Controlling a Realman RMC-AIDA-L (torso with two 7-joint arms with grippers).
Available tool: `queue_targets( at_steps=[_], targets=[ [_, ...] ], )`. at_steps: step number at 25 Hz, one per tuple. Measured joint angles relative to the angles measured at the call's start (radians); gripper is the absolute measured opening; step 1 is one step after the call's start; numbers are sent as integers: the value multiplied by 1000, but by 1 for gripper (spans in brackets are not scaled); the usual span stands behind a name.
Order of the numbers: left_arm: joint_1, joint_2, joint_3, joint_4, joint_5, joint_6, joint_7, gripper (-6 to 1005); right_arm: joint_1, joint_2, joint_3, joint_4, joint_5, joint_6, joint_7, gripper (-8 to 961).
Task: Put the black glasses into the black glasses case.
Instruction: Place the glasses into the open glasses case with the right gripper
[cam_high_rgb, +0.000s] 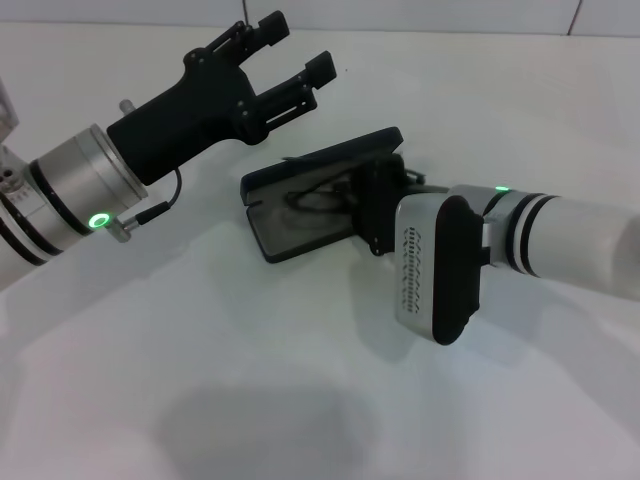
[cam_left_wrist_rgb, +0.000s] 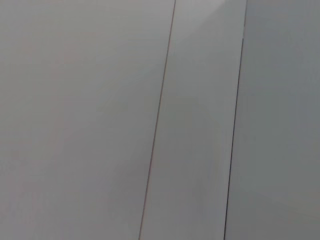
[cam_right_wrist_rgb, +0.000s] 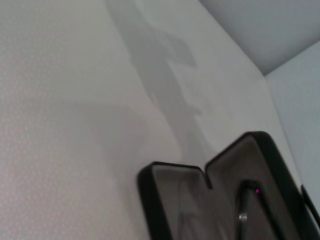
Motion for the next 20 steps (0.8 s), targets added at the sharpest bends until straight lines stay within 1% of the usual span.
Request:
queue_targets(
  at_steps=[9,12,15,20],
  targets=[
    [6,0,1,-6,0,-1,0,829,-1,0,-31,-16,-4,-4,-4,192],
    [7,0,2,-6,1,-1,0,829,-3,0,-60,-19,-9,29,-10,195],
    [11,0,2,-7,1,-2,0,829,-22,0,-73,-38,-28,77,-13,196],
    [18,2,1,-8,2,-2,0,830,-63,0,-68,-85,-66,67,-15,201]
  ],
)
